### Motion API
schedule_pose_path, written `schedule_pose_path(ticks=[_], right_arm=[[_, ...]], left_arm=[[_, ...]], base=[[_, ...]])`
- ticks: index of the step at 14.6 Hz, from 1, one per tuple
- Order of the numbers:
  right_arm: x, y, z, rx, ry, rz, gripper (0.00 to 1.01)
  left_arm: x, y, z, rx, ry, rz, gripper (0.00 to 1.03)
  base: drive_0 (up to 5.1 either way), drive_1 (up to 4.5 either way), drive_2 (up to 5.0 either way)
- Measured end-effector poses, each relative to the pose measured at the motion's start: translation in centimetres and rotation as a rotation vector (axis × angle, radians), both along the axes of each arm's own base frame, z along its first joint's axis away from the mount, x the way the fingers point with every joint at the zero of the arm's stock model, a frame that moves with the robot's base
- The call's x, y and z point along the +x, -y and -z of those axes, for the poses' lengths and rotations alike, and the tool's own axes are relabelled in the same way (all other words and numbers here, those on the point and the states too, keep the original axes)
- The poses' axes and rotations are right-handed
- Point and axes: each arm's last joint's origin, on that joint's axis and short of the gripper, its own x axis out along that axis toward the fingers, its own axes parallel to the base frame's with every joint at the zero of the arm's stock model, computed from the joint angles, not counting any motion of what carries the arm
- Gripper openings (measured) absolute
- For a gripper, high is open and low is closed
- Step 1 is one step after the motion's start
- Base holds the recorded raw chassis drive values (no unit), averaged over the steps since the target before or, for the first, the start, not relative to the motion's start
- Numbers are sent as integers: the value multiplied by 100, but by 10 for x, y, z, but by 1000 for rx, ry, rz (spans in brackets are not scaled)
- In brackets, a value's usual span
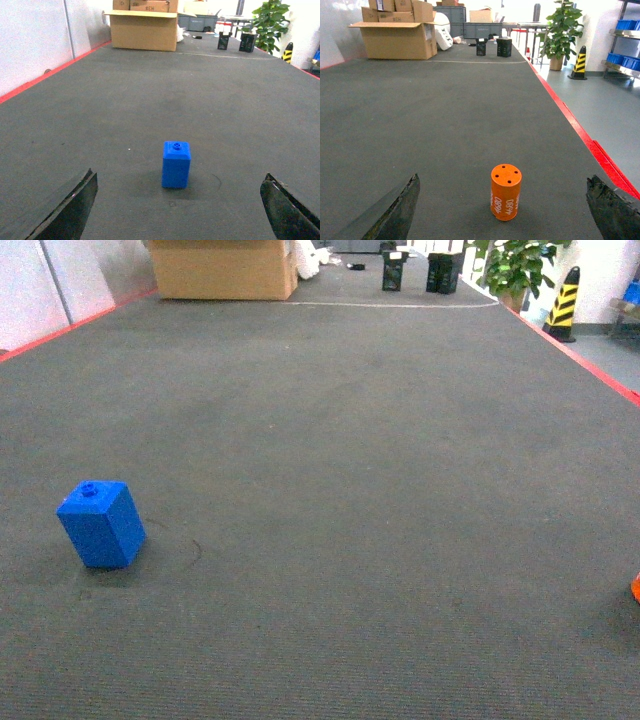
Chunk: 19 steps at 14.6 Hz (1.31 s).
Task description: Sort blue parts and orange caps into right shelf containers
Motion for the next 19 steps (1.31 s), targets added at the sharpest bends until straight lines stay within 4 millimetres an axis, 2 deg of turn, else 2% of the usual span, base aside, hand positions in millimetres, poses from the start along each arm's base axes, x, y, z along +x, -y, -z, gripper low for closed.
schedule_pose_path(ticks=[19], right_arm=[[0,0,0,0,0,0,98]], left_arm=[[0,0,0,0,0,0,98]], base=[[0,0,0]])
